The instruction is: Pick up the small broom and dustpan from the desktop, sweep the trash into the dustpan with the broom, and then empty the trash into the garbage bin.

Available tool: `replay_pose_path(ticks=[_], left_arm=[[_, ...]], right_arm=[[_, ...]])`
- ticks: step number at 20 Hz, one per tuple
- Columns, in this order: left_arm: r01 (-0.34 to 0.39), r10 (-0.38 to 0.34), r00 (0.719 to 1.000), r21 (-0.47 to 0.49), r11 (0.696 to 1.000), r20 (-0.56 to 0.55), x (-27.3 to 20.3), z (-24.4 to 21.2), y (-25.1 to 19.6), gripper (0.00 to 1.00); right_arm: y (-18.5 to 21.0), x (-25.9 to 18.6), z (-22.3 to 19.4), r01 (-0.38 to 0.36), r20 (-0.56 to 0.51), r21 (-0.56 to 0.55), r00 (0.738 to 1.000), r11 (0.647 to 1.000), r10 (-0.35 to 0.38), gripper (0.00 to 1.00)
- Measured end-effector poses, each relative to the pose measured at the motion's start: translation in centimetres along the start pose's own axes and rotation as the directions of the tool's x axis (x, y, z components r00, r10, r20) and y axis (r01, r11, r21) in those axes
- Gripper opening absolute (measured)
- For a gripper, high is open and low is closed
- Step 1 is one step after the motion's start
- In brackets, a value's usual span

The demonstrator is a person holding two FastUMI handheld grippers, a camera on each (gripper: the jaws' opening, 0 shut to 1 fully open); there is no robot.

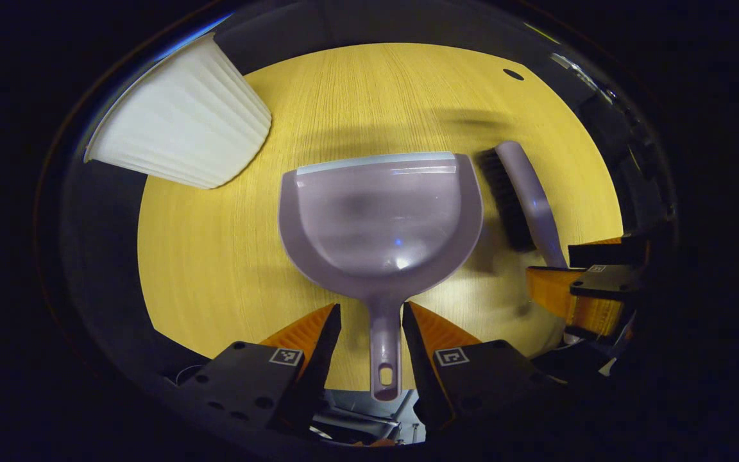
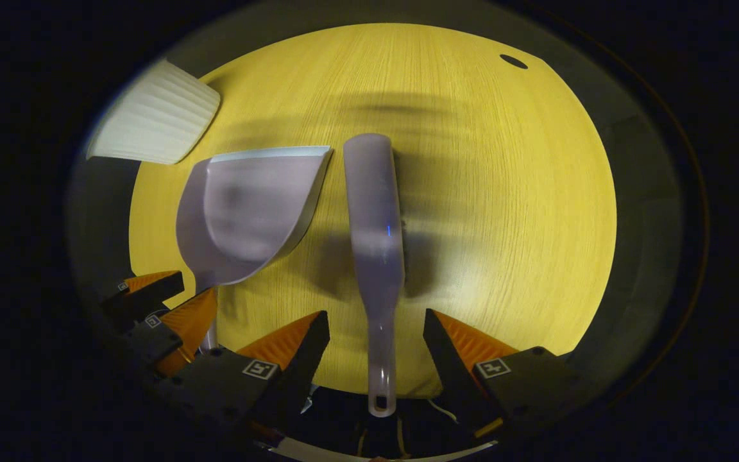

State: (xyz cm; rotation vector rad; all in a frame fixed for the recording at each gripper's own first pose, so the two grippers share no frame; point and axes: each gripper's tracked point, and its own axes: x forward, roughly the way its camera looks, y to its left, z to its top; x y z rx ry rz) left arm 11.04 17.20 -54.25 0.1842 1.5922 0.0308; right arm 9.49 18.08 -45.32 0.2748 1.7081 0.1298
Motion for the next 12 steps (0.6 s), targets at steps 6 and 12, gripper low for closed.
replay_pose_path(ticks=[6,12], left_arm=[[-0.1,0.099,0.99,0.007,0.995,0.104,-3.0,-0.7,1.3,0.71],[-0.115,0.104,0.951,0.021,0.993,0.291,-7.4,-0.5,0.2,0.77]], right_arm=[[-0.2,-4.4,0.2,-0.042,0.133,0.002,0.99,0.999,0.042,0.95],[-0.7,-10.1,-1.0,-0.082,0.276,-0.036,0.957,0.996,0.089,0.95]])
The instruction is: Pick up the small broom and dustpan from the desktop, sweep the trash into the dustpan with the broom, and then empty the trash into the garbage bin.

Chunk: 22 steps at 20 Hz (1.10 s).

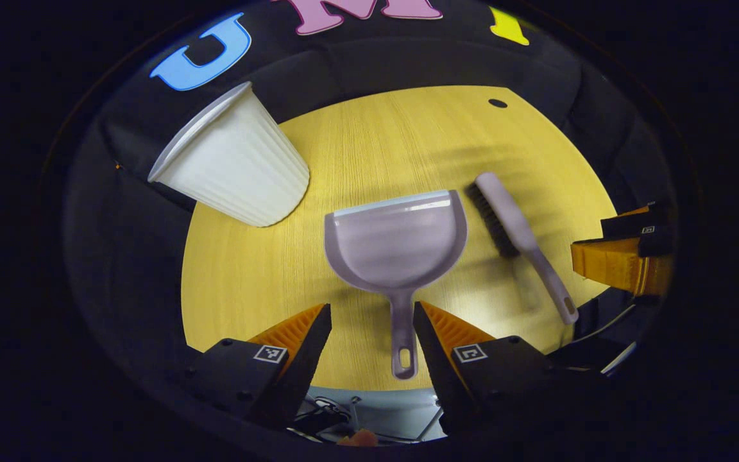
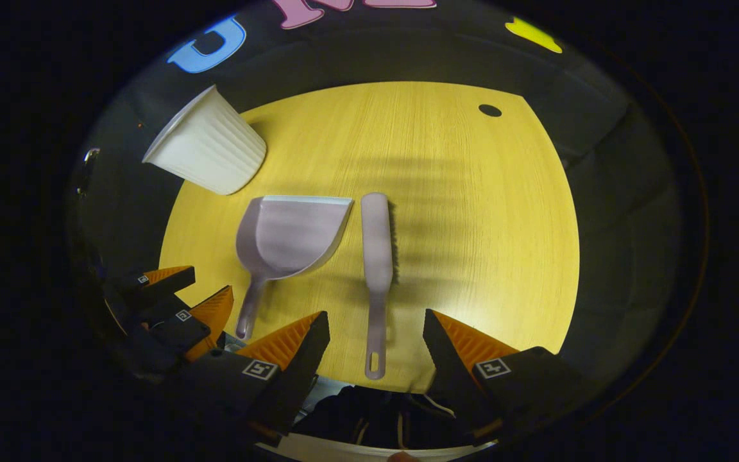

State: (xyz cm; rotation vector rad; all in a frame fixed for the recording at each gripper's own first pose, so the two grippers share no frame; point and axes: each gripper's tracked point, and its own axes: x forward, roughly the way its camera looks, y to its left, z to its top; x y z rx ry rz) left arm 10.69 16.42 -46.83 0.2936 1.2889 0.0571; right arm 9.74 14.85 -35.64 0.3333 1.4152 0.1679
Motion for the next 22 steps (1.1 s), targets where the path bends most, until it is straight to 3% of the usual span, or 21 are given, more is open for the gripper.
replay_pose_path(ticks=[3,6,9,11,15,18,21,22], left_arm=[[0.041,-0.039,0.992,-0.009,0.999,0.117,-3.9,1.1,-0.6,0.77],[0.079,-0.07,0.962,-0.022,0.997,0.266,-8.4,2.6,-1.1,0.77],[0.097,-0.067,0.907,-0.051,0.994,0.415,-13.1,4.1,-2.1,0.77],[0.123,-0.082,0.859,-0.048,0.991,0.505,-16.0,4.3,-2.8,0.77],[0.199,-0.119,0.756,-0.053,0.979,0.643,-22.9,4.0,-3.0,0.77],[0.223,-0.082,0.675,-0.097,0.97,0.733,-28.1,5.2,-2.2,0.77],[0.198,-0.023,0.553,-0.104,0.975,0.833,-33.0,7.1,-3.9,0.77],[0.169,0.008,0.48,-0.102,0.98,0.877,-34.9,7.9,-4.1,0.77]], right_arm=[[0.4,-3.1,-0.5,-0.032,0.064,-0.006,0.997,0.999,0.032,0.95],[0.1,-6.5,-0.9,-0.036,0.148,-0.044,0.988,0.998,0.042,0.95],[-0.9,-10.2,-0.8,0.022,0.3,-0.13,0.954,0.991,0.018,0.95],[-1.7,-12.7,-0.8,0.07,0.413,-0.143,0.911,0.987,-0.005,0.95],[-2.3,-16.9,1.0,0.142,0.616,-0.146,0.788,0.979,-0.022,0.95],[-4.1,-20.4,2.1,0.16,0.747,-0.12,0.664,0.98,-0.017,0.94],[-5.3,-22.1,3.4,0.173,0.853,-0.115,0.522,0.978,0.008,0.94],[-5.7,-22.7,4.1,0.184,0.884,-0.118,0.466,0.976,0.02,0.94]])
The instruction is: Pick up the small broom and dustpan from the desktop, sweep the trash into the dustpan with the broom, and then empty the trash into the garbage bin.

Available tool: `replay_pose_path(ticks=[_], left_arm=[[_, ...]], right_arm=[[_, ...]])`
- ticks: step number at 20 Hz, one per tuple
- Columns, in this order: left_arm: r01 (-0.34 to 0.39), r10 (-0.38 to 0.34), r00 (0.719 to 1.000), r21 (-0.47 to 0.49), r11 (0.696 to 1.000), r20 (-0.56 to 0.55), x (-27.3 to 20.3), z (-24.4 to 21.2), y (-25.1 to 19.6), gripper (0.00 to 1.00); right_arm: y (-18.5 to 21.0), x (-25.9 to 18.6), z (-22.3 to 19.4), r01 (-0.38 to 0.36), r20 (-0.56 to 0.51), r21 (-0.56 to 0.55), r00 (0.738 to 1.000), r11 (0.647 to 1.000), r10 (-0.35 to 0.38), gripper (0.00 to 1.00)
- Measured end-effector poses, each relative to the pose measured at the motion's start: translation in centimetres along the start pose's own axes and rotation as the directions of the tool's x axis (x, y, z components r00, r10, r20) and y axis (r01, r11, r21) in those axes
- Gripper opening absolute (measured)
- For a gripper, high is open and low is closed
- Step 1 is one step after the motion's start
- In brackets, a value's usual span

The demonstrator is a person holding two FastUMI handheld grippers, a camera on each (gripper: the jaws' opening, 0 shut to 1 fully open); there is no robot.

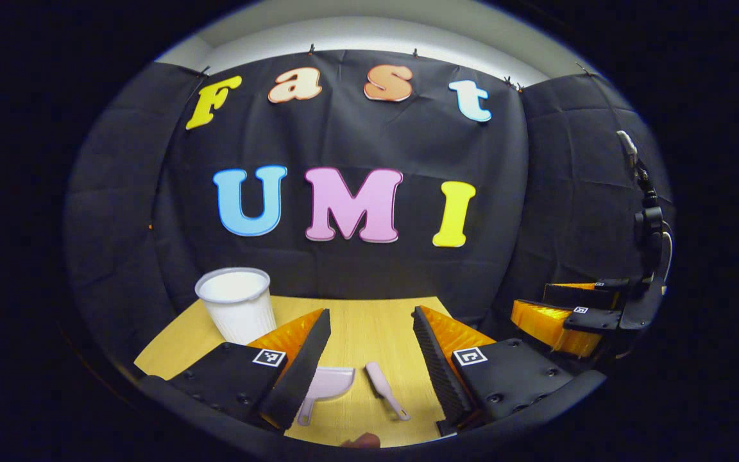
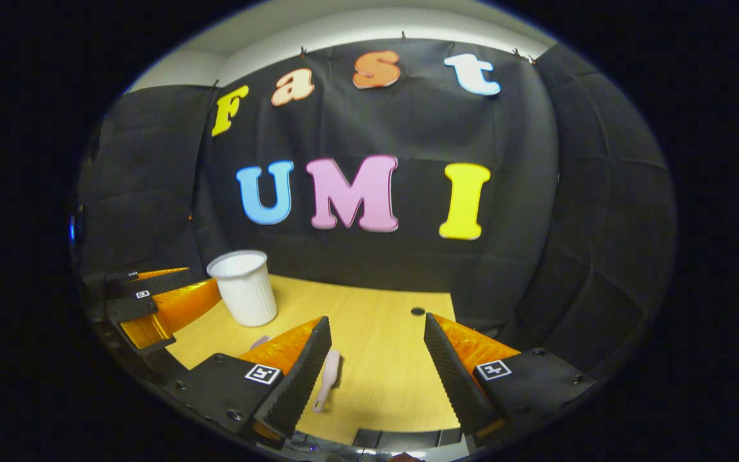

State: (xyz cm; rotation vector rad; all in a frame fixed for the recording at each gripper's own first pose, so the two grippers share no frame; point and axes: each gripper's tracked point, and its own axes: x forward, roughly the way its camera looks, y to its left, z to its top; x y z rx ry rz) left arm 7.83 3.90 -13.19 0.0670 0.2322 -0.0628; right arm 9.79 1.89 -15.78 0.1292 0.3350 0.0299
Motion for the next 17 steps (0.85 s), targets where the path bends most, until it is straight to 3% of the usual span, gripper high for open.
replay_pose_path(ticks=[2,5,8,9,11,12,13,14,15,17], left_arm=[[-0.03,0.024,0.993,0.055,0.998,0.119,-0.5,3.4,-1.5,0.75],[-0.013,0.004,0.985,0.049,0.999,0.173,-2.1,5.5,-5.0,0.76],[-0.029,0.03,0.99,-0.011,1.0,0.135,-2.6,5.4,-5.7,0.77],[-0.028,0.031,0.991,-0.025,0.999,0.133,-2.4,6.0,-5.7,0.77],[-0.039,0.043,0.991,-0.029,0.999,0.125,-2.4,5.9,-5.3,0.77],[-0.049,0.052,0.991,-0.027,0.998,0.12,-2.5,5.8,-5.0,0.77],[-0.057,0.06,0.991,-0.023,0.998,0.117,-2.5,5.8,-4.1,0.77],[-0.068,0.07,0.99,-0.023,0.997,0.121,-2.5,6.0,-3.0,0.77],[-0.077,0.08,0.99,-0.026,0.997,0.116,-2.1,6.1,-2.0,0.77],[-0.073,0.078,0.992,-0.049,0.996,0.101,-1.7,5.7,-0.9,0.77]], right_arm=[[-1.8,-0.5,2.0,0.016,0.093,-0.01,0.996,1.0,-0.015,0.94],[-1.2,-1.6,2.7,-0.009,0.154,0.034,0.988,0.999,0.004,0.94],[-0.8,-2.0,3.0,-0.024,0.186,-0.007,0.982,1.0,0.025,0.85],[-0.4,-2.4,3.4,-0.033,0.202,-0.021,0.979,0.999,0.036,0.94],[0.0,-2.8,3.8,-0.049,0.21,-0.033,0.976,0.998,0.054,0.94],[0.1,-2.8,3.9,-0.047,0.213,-0.035,0.976,0.998,0.053,0.87],[0.7,-2.5,4.0,-0.054,0.211,-0.033,0.976,0.998,0.06,0.87],[1.6,-2.2,4.2,-0.061,0.215,-0.031,0.974,0.998,0.066,0.94],[2.4,-1.6,4.2,-0.061,0.207,-0.03,0.976,0.998,0.066,0.87],[3.9,-1.0,4.5,-0.063,0.213,-0.04,0.975,0.997,0.07,0.87]])
